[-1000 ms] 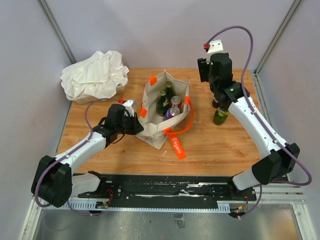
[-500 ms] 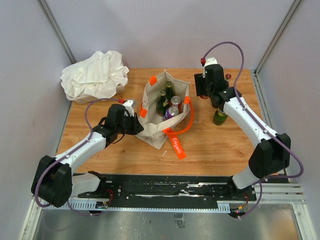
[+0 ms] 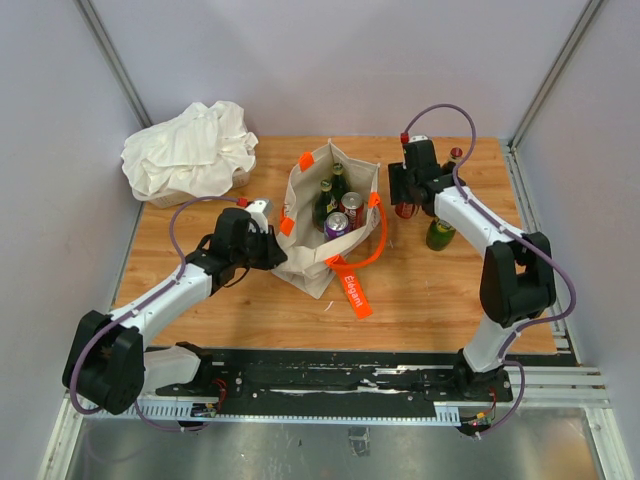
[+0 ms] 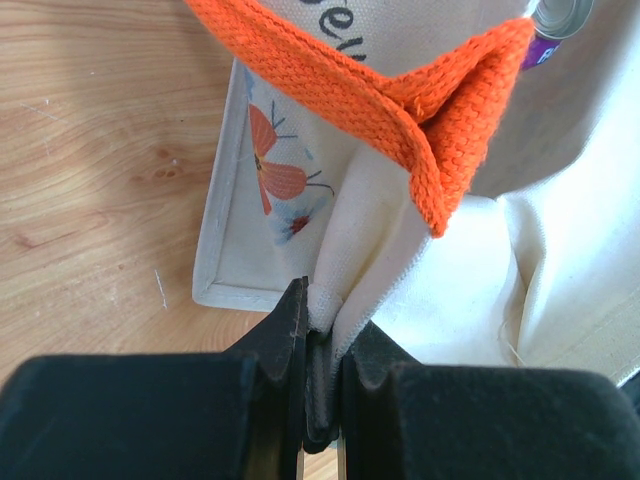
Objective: Take the beverage out of the canvas bag
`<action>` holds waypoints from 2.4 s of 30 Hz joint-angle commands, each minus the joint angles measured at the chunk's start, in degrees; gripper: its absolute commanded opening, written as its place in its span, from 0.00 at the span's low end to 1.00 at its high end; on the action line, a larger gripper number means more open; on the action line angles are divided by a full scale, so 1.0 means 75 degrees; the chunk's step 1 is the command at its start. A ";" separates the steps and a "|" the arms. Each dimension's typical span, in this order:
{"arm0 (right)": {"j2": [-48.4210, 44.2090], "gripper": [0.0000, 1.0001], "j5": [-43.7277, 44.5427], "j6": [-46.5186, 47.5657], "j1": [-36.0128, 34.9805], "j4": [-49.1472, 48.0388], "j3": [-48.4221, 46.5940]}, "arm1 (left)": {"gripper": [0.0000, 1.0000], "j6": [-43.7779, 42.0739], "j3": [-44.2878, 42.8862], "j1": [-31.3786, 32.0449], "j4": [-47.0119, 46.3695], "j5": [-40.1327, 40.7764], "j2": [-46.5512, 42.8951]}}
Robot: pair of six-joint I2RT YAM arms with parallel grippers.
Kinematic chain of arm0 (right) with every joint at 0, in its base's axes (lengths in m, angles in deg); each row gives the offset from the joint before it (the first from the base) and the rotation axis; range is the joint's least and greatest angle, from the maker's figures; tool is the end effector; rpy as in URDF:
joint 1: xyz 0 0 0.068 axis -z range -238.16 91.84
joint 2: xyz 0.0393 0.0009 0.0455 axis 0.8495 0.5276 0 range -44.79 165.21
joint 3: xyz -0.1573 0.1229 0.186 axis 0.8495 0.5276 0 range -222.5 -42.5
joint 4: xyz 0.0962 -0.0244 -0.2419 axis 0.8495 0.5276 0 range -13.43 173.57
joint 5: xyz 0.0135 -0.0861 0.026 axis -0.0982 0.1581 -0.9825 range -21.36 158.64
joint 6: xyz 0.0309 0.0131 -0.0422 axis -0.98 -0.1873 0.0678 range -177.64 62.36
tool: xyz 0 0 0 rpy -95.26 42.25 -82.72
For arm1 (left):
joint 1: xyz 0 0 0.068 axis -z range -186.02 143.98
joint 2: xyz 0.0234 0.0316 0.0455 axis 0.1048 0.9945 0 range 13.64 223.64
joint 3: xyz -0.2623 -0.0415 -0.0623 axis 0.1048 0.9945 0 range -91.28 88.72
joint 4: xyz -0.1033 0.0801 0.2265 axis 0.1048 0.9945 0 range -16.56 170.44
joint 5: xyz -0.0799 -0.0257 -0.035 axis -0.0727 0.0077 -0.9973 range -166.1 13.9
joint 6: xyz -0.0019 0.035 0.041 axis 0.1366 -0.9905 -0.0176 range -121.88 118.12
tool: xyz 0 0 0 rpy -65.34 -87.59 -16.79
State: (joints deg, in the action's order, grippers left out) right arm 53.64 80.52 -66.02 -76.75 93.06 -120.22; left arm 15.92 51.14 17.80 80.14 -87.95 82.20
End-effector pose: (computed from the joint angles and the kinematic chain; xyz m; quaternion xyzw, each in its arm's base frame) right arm 0.3774 0.1192 0.2783 -0.0334 0.8915 0.0130 0.4516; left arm 0.2264 -0.1079 0.2180 0.0923 0.8891 -0.2424 0.3771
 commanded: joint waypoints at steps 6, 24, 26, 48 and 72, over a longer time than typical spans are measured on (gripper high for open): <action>0.0434 0.02 -0.0070 -0.0424 0.0255 -0.0582 0.0006 | 0.00 -0.0203 0.0006 0.0083 0.0501 0.0477 0.0386; 0.0511 0.84 -0.0014 -0.0567 0.0285 -0.0585 0.0236 | 0.00 -0.0252 -0.0042 0.0083 0.0496 0.0447 0.0542; 0.0435 0.88 -0.0036 -0.0521 0.0271 -0.0574 0.0237 | 0.00 -0.0264 -0.0040 0.0083 0.0470 0.0441 0.0556; -0.2422 0.86 0.1430 0.0458 -0.2538 -0.0097 -0.1229 | 0.01 -0.0370 -0.0138 0.0083 0.0537 0.0464 0.0563; 0.0368 0.90 0.0130 -0.0605 -0.3482 0.1668 -0.1676 | 0.00 -0.0276 0.0075 0.0083 0.0396 0.0443 0.0378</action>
State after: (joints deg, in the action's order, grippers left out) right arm 56.09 81.26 -65.73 -105.31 104.03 -134.88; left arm 14.92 49.74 17.82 81.14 -87.76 84.23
